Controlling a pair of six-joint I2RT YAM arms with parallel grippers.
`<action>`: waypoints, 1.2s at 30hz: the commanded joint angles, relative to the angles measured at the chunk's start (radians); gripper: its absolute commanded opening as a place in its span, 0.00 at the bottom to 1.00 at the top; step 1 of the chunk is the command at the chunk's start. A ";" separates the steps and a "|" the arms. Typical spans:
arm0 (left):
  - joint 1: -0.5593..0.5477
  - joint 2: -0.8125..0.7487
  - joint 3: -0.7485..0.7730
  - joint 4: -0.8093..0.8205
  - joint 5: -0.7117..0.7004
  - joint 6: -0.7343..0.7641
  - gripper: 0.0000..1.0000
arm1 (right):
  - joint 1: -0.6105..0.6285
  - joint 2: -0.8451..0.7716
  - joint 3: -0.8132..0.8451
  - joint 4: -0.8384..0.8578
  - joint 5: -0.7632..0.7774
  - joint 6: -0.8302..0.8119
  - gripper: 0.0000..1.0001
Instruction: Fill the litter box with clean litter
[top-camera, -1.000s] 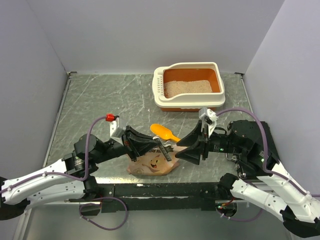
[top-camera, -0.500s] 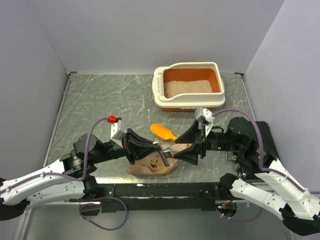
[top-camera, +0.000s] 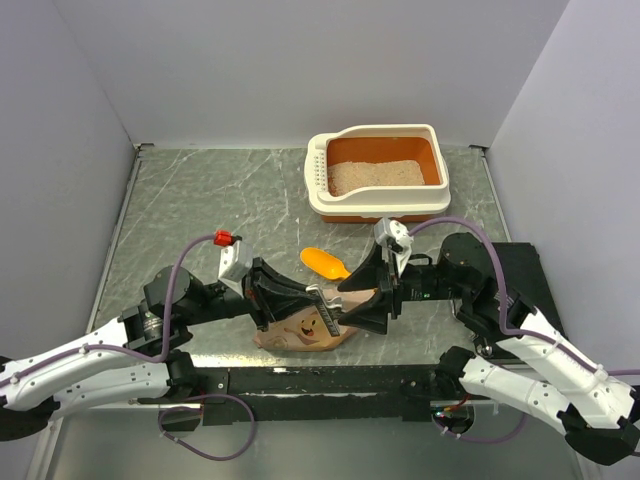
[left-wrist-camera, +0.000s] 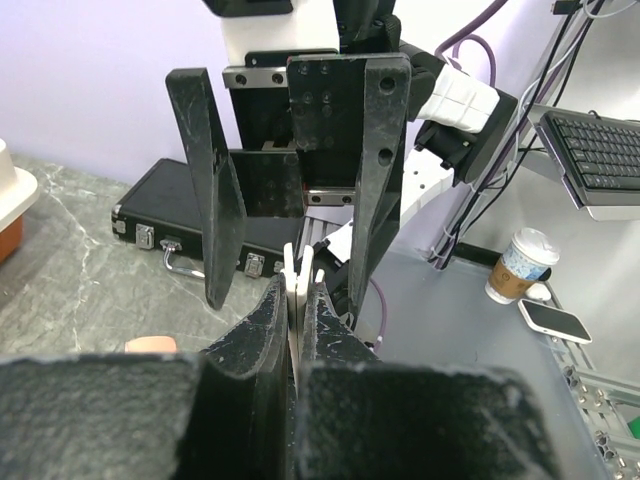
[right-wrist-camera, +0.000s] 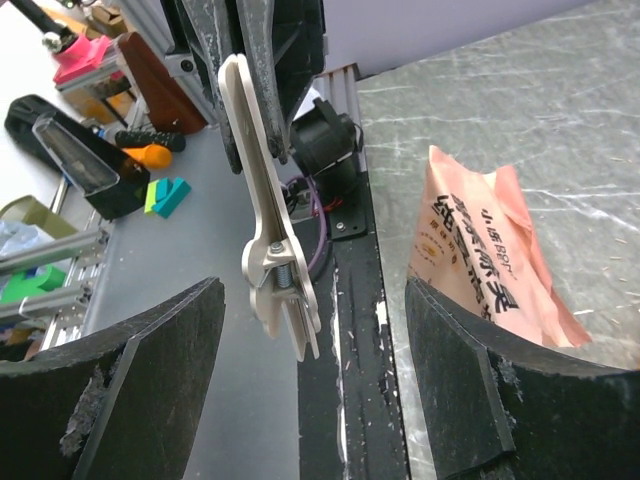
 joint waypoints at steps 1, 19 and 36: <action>0.002 0.008 0.042 0.052 0.024 -0.014 0.01 | 0.014 -0.009 -0.014 0.085 -0.032 0.002 0.79; 0.003 -0.029 0.038 -0.048 -0.002 0.017 0.67 | 0.053 -0.090 -0.059 0.124 0.099 0.013 0.00; 0.003 -0.017 0.107 -0.542 -0.478 0.195 0.68 | 0.043 -0.113 0.010 -0.113 0.324 -0.209 0.00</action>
